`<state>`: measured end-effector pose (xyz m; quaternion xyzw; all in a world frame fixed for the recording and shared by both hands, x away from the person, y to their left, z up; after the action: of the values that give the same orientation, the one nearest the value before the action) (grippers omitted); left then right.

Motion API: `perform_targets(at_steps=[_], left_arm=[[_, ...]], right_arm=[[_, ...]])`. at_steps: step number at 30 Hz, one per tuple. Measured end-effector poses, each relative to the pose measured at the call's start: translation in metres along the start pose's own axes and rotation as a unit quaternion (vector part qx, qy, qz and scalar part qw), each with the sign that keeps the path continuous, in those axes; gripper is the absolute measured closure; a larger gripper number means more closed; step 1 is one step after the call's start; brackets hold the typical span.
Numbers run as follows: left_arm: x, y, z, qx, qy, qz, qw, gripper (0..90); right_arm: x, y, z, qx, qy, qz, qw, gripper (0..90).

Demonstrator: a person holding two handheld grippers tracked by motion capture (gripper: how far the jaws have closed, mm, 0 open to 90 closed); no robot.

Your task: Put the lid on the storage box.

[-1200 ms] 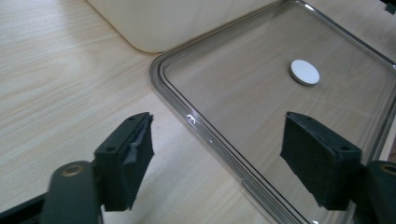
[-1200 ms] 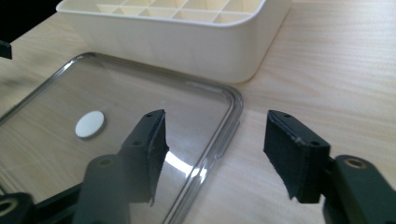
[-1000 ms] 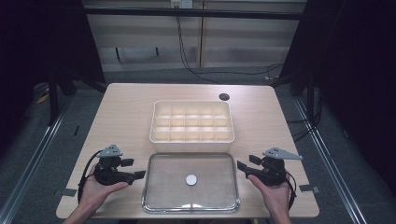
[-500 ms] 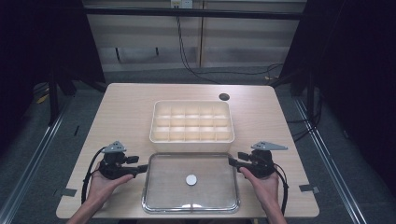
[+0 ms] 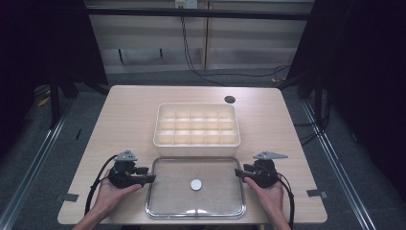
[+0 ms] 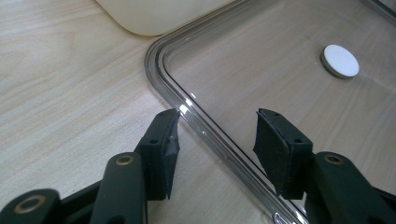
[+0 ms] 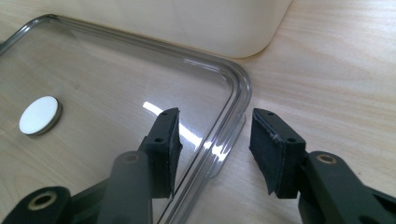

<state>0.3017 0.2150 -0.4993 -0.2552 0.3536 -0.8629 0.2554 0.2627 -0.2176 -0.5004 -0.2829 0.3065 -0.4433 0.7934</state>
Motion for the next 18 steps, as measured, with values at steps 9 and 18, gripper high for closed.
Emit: perform_targets(at_steps=[9, 18], left_arm=[[0.0023, 0.0054, -0.0008, -0.006, 0.006, -0.002, 1.0, 52.9], [0.0065, 0.0061, -0.0011, -0.01, 0.019, 0.001, 0.9998, 55.9]], right_arm=[[-0.0067, 0.0096, -0.0023, -0.012, -0.013, -0.02, 0.9996, 48.0], [-0.0077, 0.0102, -0.0035, -0.003, 0.01, -0.013, 0.9999, 46.6]])
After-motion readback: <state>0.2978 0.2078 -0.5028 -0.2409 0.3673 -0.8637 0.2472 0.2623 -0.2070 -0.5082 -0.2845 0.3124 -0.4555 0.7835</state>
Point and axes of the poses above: each handheld gripper's, and its own axes: y roughly forward along the jaws, z roughly out of its top, x roughly to its right, the point moved 1 cm from there along y, roughly forward along the jaws, and after that the axes turned 4 degrees about -x, right-handed, at the moved point
